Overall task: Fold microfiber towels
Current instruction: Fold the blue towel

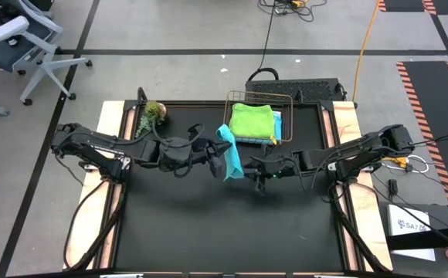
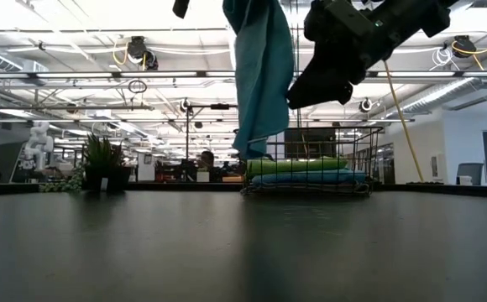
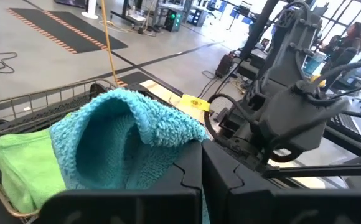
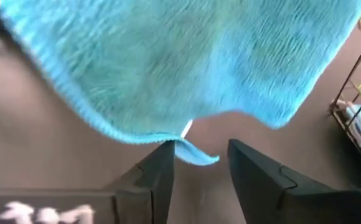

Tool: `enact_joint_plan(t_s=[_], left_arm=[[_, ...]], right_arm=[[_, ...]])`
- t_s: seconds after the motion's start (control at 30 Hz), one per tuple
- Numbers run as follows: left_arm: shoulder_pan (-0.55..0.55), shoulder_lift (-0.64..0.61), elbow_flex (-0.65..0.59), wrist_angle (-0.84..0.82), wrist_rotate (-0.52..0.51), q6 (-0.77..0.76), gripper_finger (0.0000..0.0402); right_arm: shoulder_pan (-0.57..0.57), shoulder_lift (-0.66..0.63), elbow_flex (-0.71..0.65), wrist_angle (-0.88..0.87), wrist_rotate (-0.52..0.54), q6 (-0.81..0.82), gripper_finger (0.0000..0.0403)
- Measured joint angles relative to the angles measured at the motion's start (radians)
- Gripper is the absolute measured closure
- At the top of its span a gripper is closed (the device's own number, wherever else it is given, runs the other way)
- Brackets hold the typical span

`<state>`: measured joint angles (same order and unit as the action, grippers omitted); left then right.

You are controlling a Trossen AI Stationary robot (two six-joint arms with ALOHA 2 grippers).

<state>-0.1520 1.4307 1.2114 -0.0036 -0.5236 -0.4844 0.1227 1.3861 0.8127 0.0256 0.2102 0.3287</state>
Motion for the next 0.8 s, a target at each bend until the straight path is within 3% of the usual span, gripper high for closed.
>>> enact_joint_plan(t_s=[0.2,0.37,0.8], left_arm=[[0.0,0.0,0.0,0.0,0.0,0.001,0.04],[0.002,0.0,0.0,0.0,0.001,0.006,0.04],[0.002,0.0,0.0,0.0,0.001,0.007,0.04]], right_arm=[[-0.011,0.0,0.0,0.052,-0.006,0.024,0.0267],[0.014,0.0,0.0,0.08,-0.109,0.073,0.0267],[0.07,0.0,0.0,0.074,-0.098,0.04,0.0266]])
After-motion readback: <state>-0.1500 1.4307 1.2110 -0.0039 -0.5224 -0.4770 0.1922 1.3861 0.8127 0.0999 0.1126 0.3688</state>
